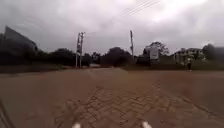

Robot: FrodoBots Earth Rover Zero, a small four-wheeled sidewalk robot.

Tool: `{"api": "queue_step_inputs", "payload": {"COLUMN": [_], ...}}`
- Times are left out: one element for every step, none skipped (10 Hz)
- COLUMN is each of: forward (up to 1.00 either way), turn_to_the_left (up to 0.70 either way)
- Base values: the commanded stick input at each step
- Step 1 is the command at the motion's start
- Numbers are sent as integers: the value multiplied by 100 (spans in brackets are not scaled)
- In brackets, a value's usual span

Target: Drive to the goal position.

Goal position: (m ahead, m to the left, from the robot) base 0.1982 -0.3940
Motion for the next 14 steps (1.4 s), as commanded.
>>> {"api": "queue_step_inputs", "payload": {"forward": [70, 70, 70, 70, 70, 70, 70, 70, 70, 70, 70, 70, 70, 70], "turn_to_the_left": [0, 2, 1, 0, 1, 3, 4, 5, 2, 0, 0, 4, 5, -35]}}
